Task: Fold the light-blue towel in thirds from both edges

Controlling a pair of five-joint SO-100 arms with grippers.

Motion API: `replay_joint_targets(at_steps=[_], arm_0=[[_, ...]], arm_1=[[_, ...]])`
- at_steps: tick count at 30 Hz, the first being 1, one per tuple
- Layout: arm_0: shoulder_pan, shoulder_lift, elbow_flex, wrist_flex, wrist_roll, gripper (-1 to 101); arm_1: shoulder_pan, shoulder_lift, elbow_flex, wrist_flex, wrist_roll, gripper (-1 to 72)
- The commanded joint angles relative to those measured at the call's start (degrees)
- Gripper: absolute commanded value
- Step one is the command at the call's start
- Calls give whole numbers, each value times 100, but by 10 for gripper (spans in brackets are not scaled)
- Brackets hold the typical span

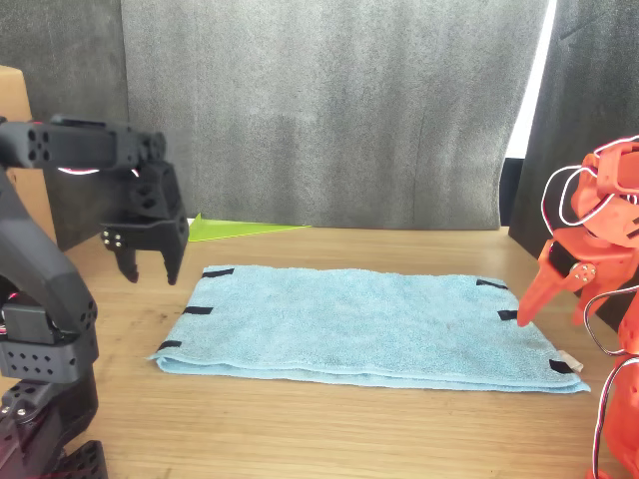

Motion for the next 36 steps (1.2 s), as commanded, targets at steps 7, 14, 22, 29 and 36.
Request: replay_joint_targets(at_steps=[7,14,22,29,36], arm_0=[[-299,-272,79,79,-88,284],[-387,-202,448,-18,-211,285],[-334,-167,650,-141,-255,286],[-255,-97,677,-105,-229,278],[-272,-360,536,-70,-202,285]], arm_1=[[211,-211,-44,-44,44,406],[237,-369,-53,-141,62,405],[308,-369,-53,-88,62,398],[387,-413,0,-114,79,393],[457,-439,0,-123,79,393]])
